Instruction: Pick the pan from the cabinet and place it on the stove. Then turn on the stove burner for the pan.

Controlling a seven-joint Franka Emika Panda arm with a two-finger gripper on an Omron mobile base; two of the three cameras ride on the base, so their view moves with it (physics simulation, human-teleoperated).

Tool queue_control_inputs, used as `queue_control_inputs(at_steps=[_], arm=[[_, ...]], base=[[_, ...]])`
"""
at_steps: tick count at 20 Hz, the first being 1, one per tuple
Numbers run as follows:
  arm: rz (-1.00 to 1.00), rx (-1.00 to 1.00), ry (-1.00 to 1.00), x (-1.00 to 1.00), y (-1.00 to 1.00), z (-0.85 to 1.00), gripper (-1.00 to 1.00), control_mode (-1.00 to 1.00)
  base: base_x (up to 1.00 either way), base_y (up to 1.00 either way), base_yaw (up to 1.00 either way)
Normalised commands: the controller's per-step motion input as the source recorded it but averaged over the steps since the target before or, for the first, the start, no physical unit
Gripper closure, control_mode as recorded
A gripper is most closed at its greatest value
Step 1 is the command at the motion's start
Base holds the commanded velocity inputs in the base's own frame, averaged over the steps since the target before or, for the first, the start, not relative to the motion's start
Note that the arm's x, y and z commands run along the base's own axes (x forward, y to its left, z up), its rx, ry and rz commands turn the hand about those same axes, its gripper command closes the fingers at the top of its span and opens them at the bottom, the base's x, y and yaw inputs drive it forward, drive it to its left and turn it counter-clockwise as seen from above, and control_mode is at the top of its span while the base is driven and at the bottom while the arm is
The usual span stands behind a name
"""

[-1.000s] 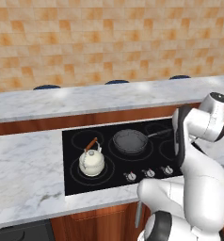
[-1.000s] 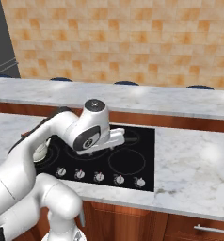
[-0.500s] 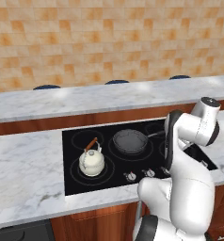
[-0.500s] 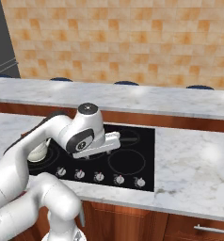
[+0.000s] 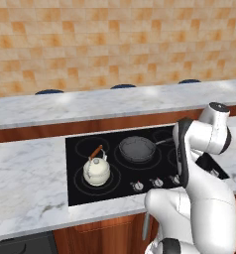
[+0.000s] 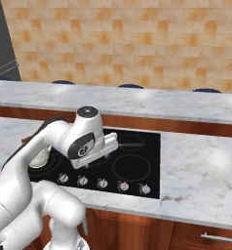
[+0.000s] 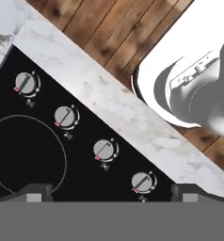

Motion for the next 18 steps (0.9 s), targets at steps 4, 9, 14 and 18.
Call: queue_control_inputs(at_steps=[4, 9, 14, 18], arm=[[0.28, -0.16, 0.00, -0.19, 0.05, 0.02, -1.00, -1.00], [0.26, -0.14, 0.00, -0.07, 0.00, 0.00, -1.00, -1.00], [0.29, -0.10, 0.01, 0.00, 0.00, 0.01, -1.00, -1.00], [0.33, -0.04, 0.03, 0.00, 0.00, 0.00, -1.00, -1.00]], base=[[0.00, 0.00, 0.00], [0.00, 0.00, 0.00], [0.00, 0.00, 0.00], [0.00, 0.00, 0.00]])
